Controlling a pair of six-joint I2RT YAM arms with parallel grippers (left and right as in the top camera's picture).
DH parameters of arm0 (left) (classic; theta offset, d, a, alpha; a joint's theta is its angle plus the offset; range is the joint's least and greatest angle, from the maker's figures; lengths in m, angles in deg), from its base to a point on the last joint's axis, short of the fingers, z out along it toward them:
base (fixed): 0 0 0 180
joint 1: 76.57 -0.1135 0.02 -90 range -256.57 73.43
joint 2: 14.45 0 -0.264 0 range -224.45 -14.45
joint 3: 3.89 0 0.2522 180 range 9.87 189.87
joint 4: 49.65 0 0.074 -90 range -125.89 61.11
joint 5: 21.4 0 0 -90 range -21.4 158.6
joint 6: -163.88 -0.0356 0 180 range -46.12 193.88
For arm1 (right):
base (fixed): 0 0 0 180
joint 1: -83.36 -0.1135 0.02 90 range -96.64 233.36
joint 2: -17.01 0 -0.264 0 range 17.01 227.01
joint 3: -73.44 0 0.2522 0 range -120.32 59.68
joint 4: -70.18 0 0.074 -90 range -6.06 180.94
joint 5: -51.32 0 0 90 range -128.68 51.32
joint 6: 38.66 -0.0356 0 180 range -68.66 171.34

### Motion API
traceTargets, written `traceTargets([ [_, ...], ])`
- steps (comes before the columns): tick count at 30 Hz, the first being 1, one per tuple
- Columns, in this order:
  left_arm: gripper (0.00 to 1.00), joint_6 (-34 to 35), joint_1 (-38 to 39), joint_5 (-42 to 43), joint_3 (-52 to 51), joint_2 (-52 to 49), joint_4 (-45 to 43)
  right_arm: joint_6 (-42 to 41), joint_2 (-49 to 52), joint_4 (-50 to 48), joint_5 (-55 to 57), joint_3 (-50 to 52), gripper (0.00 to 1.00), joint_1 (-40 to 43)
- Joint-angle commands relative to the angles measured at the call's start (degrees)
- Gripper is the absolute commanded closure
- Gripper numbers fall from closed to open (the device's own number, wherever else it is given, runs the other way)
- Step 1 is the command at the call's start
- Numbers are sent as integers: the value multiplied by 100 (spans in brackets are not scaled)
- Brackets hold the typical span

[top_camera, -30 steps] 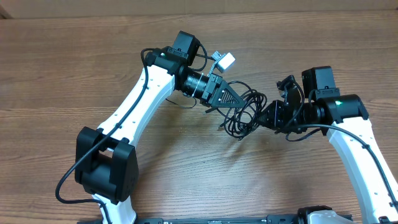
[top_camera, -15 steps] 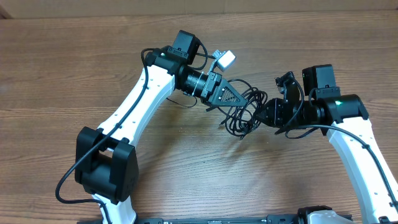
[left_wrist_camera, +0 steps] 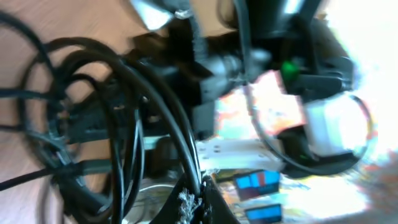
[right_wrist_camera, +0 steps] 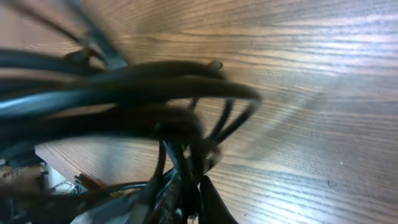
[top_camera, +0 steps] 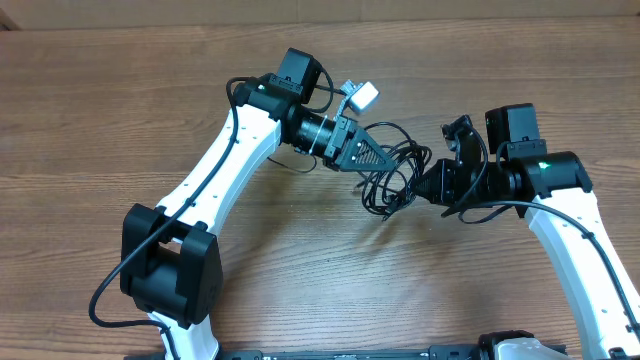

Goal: Untangle cables

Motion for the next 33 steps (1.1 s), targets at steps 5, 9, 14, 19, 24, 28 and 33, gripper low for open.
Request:
traceTargets([
  [5,96,1152,122,-5469,79,205,332,-35,-26,610,98,33,96,-24],
  [9,96,1248,170,-6076,37,192,326,-35,-26,977,122,33,96,-24],
  [14,96,1261,175,-6083,37,160,372,-195,-26,1241,754,33,96,-22],
  [19,96,1266,199,-6365,37,157,544,-643,-26,1311,1537,33,96,-22],
  [24,96,1279,197,-7578,37,157,732,-643,-26,1290,1541,33,96,-22],
  [28,96,1397,192,-8581,35,157,726,-643,-26,1226,1532,33,96,-22],
  [33,86,1652,175,-9344,-63,144,577,-640,-26,1185,1405,33,74,-24],
])
